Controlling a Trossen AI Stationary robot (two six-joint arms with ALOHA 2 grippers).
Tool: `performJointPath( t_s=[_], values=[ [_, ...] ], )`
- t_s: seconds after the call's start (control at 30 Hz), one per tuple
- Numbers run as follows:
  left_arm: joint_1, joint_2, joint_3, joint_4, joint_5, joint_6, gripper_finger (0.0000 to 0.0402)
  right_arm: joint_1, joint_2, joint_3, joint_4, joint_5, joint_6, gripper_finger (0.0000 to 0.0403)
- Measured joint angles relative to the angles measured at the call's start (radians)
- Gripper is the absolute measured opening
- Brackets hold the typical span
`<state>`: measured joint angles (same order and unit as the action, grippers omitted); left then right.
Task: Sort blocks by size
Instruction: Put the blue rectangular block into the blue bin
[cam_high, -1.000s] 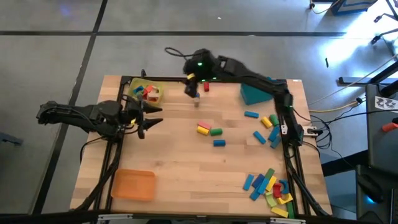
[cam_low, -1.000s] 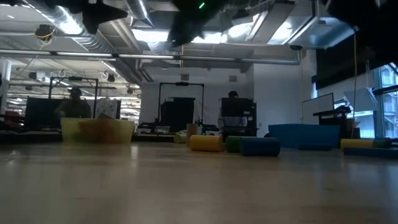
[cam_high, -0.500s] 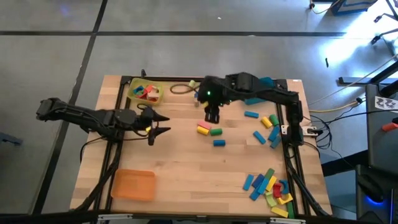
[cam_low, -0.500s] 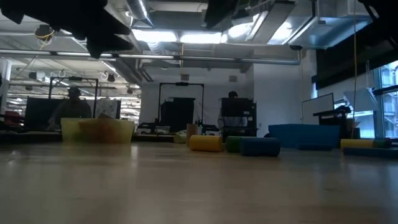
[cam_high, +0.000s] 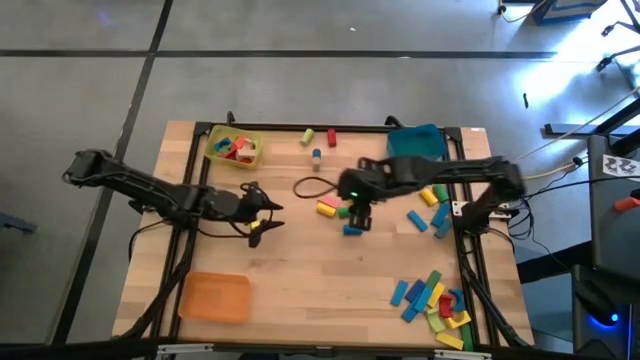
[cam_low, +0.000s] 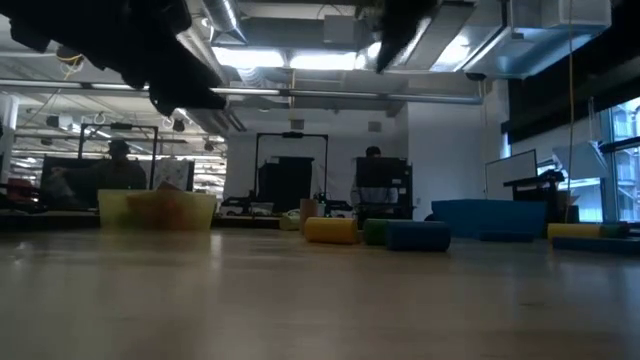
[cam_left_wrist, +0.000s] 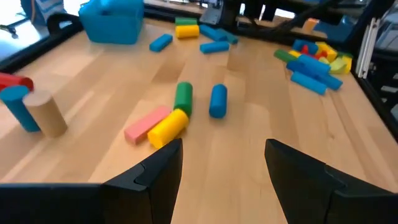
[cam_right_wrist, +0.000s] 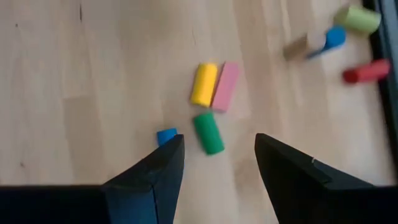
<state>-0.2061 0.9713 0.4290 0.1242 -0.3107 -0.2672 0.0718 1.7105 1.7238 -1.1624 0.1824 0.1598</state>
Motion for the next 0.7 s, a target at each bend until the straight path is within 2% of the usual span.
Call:
performJointPath(
  t_s=[0.17, 0.27, 0.53, 0.7],
  values=[
    [-0.005, 0.054, 0.000, 0.017, 0.000, -0.014, 0.0211, 0.077, -0.203, -0.330, 0.162, 0.014, 0.179, 0.0198],
    [-0.005, 0.092, 0.000, 0.067, 0.000, -0.010, 0.0211, 0.133, -0.278, -0.451, 0.193, 0.018, 0.302, 0.0198],
    [-0.006, 0.210, 0.000, 0.195, 0.000, 0.000, 0.0211, 0.301, -0.325, -0.588, 0.163, 0.051, 0.563, 0.0198],
    [-0.020, 0.300, 0.000, 0.273, 0.000, -0.013, 0.0211, 0.327, -0.325, -0.666, 0.059, 0.104, 0.784, 0.0198]
  ],
)
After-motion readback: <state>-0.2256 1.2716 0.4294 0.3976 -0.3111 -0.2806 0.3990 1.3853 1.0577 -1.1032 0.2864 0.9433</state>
